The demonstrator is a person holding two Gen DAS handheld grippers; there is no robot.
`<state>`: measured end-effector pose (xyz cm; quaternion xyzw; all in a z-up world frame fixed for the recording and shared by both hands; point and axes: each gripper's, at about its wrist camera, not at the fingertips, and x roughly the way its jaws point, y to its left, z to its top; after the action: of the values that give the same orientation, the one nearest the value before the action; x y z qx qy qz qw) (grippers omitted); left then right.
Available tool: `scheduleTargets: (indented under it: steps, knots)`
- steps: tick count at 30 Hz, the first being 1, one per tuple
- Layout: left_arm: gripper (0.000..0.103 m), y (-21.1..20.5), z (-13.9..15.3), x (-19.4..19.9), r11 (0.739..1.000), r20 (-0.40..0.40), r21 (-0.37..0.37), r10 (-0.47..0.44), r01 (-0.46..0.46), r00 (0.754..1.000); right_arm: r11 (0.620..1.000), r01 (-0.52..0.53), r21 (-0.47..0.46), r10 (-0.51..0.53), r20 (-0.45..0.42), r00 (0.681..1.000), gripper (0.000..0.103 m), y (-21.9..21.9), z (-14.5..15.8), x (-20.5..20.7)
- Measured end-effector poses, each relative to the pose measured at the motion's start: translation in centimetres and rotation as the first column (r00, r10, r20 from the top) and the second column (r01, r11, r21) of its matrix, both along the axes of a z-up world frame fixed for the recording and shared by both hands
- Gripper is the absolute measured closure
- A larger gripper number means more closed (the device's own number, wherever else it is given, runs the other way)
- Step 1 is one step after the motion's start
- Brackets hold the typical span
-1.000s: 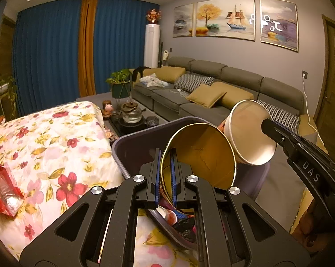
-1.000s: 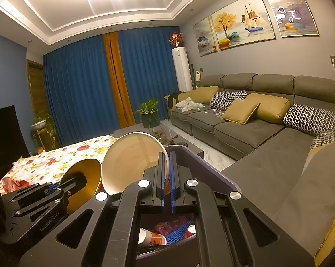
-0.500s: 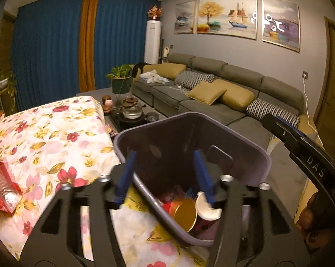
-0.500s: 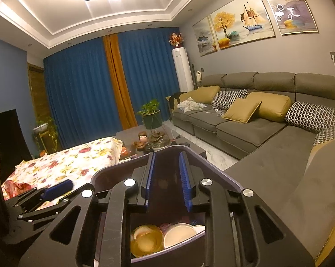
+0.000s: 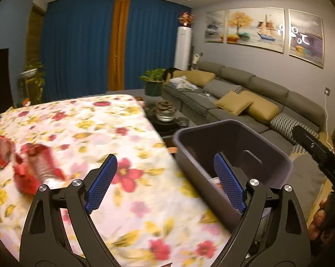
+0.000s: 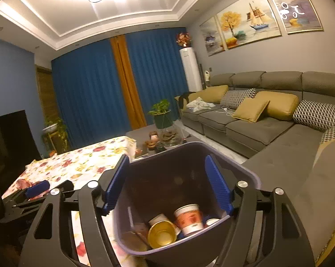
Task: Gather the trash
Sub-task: 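Move both open grippers back to the red-and-white wrappers on the bed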
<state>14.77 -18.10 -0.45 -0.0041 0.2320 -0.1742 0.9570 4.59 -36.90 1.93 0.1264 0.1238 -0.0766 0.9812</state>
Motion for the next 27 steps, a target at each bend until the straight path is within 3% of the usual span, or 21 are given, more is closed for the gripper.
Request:
scheduleTargets:
  steps: [6,14,27]
  knots:
    - [0.015,4.9,0.4,-0.6,0.993,0.018,0.021,0.118,-0.118,0.993,0.999,-0.051,-0.011,0.051,0.008,0.999,0.027,3.1,0.7,0.2]
    - [0.015,12.6,1.1,-1.3,0.962,0.037,0.038,0.27,-0.271,0.962,0.987,-0.156,-0.027,0.155,-0.029,0.987,0.026,8.8,1.0,1.8]
    - [0.015,25.5,1.8,-1.5,0.859,0.055,0.058,0.507,-0.509,0.86,0.929,-0.363,-0.064,0.359,-0.072,0.931,0.026,21.0,1.4,5.9]
